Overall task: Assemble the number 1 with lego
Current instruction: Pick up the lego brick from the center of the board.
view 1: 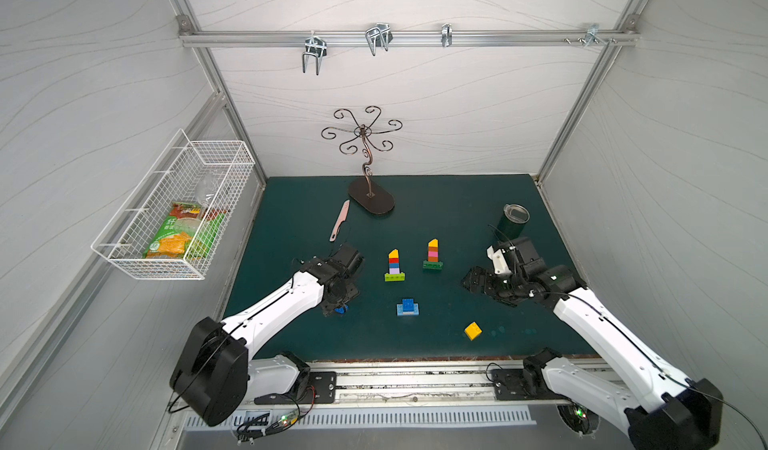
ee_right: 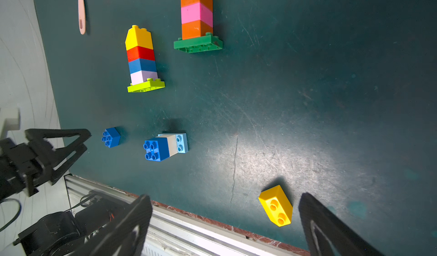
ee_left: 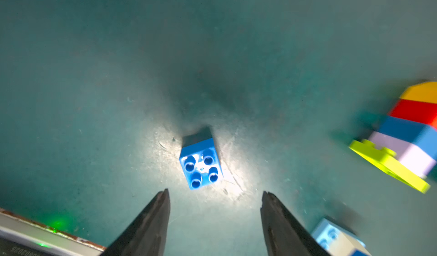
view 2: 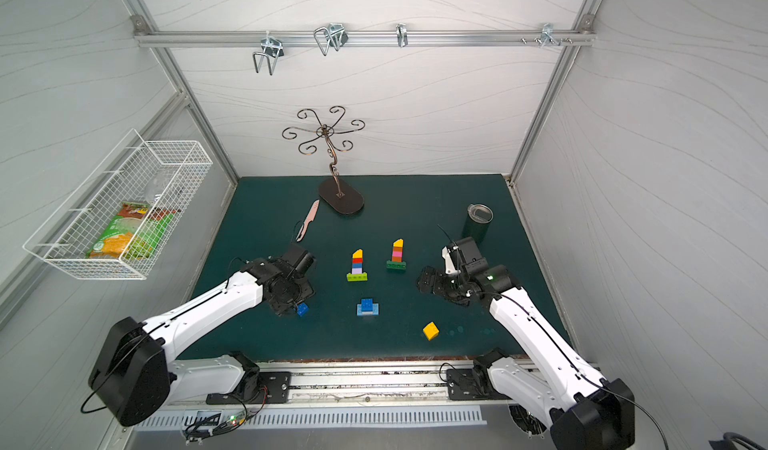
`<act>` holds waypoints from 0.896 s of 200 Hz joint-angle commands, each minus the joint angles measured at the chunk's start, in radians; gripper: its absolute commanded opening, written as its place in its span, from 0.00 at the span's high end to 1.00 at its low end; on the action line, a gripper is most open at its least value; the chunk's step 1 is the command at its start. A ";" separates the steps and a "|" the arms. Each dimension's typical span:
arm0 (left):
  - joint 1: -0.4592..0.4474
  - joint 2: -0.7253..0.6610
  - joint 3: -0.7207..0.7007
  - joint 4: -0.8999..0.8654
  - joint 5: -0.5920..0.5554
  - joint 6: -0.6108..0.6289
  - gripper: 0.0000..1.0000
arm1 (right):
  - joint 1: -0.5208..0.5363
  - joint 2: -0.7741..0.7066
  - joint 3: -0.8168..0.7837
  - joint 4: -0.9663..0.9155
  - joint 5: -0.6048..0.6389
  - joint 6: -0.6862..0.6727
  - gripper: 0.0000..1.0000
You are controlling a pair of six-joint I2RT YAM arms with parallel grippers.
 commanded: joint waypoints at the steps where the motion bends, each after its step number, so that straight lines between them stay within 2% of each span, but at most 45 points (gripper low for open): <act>1: 0.009 0.061 0.032 0.023 0.014 -0.027 0.33 | -0.005 -0.007 -0.010 0.001 -0.012 0.002 0.01; 43: 0.016 0.113 0.001 0.076 0.048 -0.055 0.34 | -0.004 -0.025 -0.020 -0.011 0.002 -0.008 0.01; 136: 0.023 0.057 -0.077 0.102 0.036 -0.082 0.37 | -0.003 -0.001 -0.034 0.010 -0.013 -0.005 0.01; 179: 0.030 0.095 -0.064 0.110 0.045 -0.059 0.43 | -0.003 -0.002 -0.032 0.011 -0.014 0.002 0.01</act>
